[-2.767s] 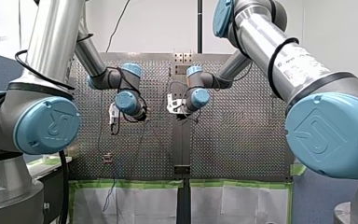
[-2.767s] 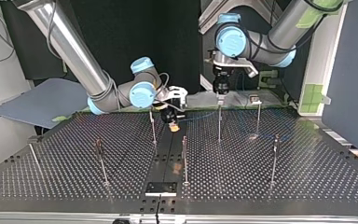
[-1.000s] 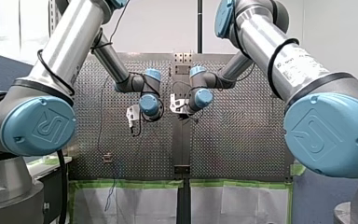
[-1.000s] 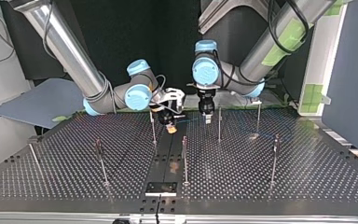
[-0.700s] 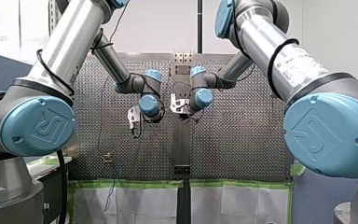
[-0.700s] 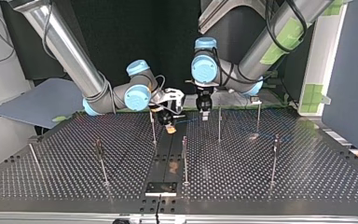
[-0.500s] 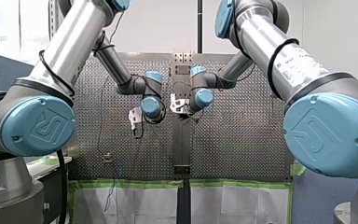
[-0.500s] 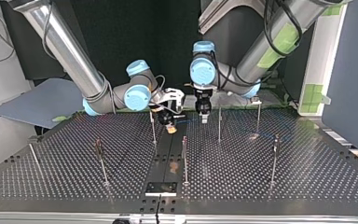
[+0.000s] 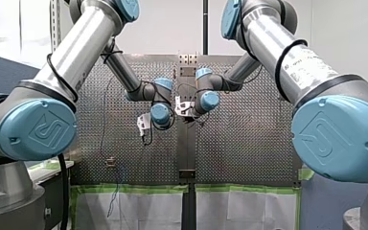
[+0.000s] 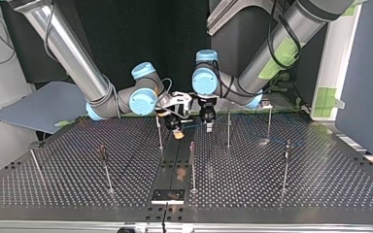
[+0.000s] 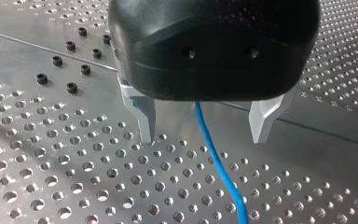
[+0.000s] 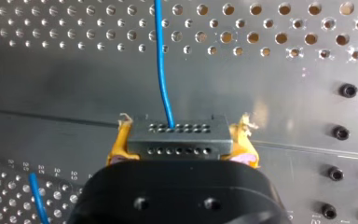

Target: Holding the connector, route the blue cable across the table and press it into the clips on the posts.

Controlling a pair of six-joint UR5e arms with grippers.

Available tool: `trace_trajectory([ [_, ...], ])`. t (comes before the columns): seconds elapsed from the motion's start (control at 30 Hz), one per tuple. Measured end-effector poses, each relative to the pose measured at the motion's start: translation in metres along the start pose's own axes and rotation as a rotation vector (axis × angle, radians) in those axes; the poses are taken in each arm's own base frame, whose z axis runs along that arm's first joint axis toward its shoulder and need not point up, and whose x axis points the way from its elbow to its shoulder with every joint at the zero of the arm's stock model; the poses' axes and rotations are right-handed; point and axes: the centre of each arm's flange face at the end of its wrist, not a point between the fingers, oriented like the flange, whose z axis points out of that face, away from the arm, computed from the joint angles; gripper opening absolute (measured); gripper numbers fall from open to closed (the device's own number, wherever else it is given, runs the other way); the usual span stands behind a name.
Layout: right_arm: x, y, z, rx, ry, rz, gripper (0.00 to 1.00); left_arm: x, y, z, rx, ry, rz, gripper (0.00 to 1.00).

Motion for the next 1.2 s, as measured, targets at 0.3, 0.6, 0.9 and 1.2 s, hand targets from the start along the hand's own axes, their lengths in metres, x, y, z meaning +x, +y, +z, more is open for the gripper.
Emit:
trace_trajectory([
  [0.3, 0.0, 0.001, 0.0, -0.001, 0.0, 0.0, 0.0, 0.001, -0.003, -0.003, -0.01, -0.006, -0.006, 0.0],
  [0.6, 0.0, 0.001, 0.0, 0.0, 0.0, 0.0, 0.0, 0.002, -0.003, -0.004, -0.011, 0.003, -0.022, 0.0],
  [0.9, 0.007, 0.002, -0.002, 0.0, 0.009, -0.004, 0.0, 0.002, -0.002, -0.005, -0.017, 0.013, -0.025, 0.0],
  [1.2, 0.053, 0.003, -0.022, 0.003, 0.07, 0.028, 0.0, -0.018, -0.003, -0.014, -0.028, 0.011, -0.026, 0.0],
])
